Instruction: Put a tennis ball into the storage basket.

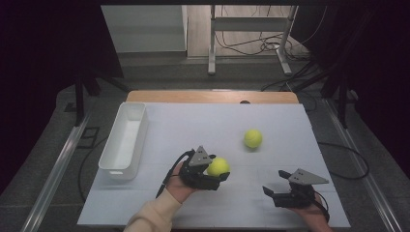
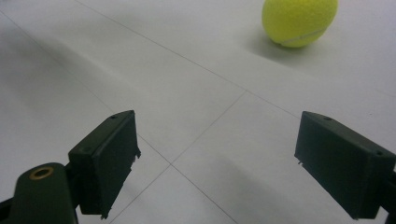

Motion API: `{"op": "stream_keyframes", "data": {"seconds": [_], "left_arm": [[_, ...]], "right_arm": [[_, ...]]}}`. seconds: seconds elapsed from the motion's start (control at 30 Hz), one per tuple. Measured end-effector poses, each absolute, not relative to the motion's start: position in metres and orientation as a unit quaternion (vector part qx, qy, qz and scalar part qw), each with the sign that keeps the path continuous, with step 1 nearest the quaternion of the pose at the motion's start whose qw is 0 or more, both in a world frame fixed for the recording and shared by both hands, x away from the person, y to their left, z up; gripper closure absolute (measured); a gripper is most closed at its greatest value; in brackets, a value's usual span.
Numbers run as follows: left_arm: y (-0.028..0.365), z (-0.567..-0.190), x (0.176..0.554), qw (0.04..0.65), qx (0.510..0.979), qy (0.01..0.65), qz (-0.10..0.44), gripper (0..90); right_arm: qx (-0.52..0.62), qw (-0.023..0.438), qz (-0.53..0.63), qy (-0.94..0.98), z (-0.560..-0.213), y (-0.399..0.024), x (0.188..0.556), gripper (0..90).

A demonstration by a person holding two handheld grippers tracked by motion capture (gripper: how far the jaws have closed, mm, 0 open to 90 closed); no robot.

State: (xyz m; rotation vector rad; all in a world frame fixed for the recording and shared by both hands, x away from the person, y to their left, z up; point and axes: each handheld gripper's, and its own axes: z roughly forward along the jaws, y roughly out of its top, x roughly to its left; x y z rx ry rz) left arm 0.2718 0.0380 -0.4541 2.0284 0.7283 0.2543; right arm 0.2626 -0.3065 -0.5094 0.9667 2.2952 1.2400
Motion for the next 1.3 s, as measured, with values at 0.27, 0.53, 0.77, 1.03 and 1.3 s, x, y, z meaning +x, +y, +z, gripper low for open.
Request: {"op": "stream_keyframes", "data": {"seconds": [0.27,0.53,0.77,1.03,1.3], "left_arm": [[0.053,-0.445,0.272,0.479,0.815,0.305,0.113,26.9],[0.069,-0.438,0.275,0.491,0.800,0.322,0.126,26.9],[0.078,-0.436,0.277,0.490,0.795,0.331,0.134,26.9],[0.091,-0.433,0.280,0.493,0.786,0.344,0.142,26.9],[0.101,-0.429,0.281,0.497,0.779,0.352,0.151,26.9]], "right_arm": [[0.344,0.183,0.433,0.813,-0.511,-0.306,0.263,13.8],[0.345,0.187,0.429,0.814,-0.511,-0.307,0.263,13.8],[0.343,0.189,0.431,0.813,-0.511,-0.308,0.263,13.9],[0.343,0.191,0.428,0.814,-0.511,-0.308,0.263,13.9],[0.341,0.192,0.428,0.815,-0.511,-0.307,0.262,13.9]]}}
